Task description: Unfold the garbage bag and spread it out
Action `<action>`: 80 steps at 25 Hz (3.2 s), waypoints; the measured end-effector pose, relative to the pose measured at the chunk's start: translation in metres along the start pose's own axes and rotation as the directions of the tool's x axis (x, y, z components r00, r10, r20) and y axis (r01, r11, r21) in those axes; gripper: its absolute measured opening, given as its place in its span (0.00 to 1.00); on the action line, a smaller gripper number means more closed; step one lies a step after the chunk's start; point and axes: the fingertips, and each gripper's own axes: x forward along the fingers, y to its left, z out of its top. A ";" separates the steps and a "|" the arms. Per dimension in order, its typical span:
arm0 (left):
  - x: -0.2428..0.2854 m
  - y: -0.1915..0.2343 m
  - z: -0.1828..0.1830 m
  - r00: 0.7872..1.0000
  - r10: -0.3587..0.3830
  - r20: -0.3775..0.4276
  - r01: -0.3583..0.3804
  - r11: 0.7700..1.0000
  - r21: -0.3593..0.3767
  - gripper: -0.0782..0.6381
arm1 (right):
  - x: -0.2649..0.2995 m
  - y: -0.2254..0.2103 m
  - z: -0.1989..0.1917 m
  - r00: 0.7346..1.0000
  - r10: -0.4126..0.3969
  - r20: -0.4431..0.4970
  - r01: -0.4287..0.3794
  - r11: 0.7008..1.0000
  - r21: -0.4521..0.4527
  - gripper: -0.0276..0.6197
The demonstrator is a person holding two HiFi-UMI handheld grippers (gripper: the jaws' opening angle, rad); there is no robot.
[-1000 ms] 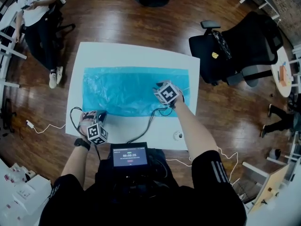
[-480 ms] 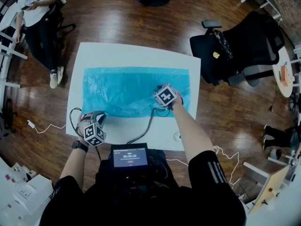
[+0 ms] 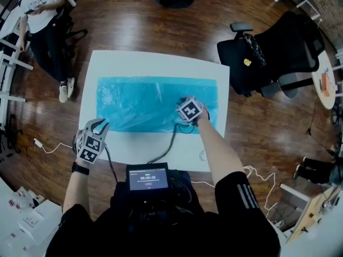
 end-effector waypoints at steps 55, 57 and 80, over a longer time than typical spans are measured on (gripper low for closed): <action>0.182 0.030 0.006 0.935 -0.199 -0.292 0.181 0.980 -0.088 0.11 | -0.002 0.003 0.006 0.996 -0.031 0.088 0.028 0.999 0.034 0.08; 0.183 0.031 0.008 0.937 -0.198 -0.287 0.181 0.980 -0.083 0.11 | 0.002 0.003 0.004 0.996 -0.020 0.088 0.016 0.999 0.042 0.07; 0.221 0.090 0.064 0.956 -0.122 -0.268 0.119 0.992 -0.031 0.11 | 0.006 -0.059 0.045 0.991 -0.099 0.091 0.095 0.994 0.052 0.05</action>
